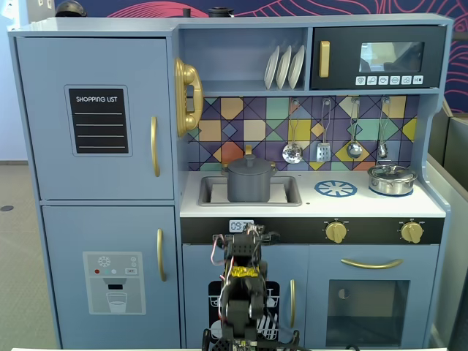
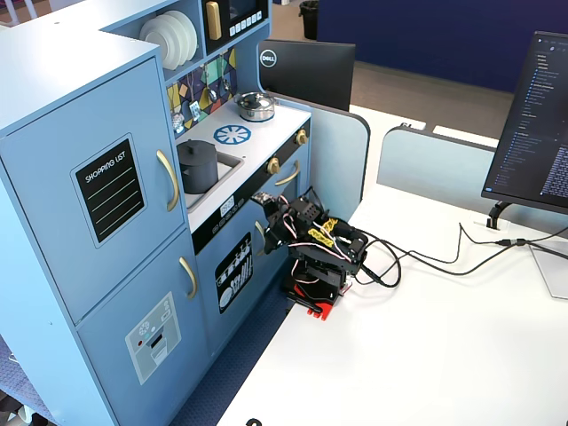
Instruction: Take off the lid from the gray recipient and place it on the counter
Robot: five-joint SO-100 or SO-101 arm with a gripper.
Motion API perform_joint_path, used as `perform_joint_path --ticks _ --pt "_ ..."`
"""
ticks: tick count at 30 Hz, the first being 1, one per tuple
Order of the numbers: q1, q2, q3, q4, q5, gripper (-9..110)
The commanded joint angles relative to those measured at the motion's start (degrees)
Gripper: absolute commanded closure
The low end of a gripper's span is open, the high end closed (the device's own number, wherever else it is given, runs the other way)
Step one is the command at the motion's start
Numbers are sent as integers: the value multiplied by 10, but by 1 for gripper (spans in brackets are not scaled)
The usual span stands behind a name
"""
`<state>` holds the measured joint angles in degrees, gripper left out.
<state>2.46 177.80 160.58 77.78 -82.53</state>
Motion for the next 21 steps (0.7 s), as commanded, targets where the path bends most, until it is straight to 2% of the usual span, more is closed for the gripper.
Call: perform_joint_path --ticks 1,5,9,11,21 --pt "-1 -61 -173 -49 -23 102" --pt "-5 -89 -315 -172 -58 102" --pt "-22 -93 -360 -336 -76 101" --pt "-20 -104 -367 -401 -87 96" --pt "13 -163 -371 -522 -116 83"
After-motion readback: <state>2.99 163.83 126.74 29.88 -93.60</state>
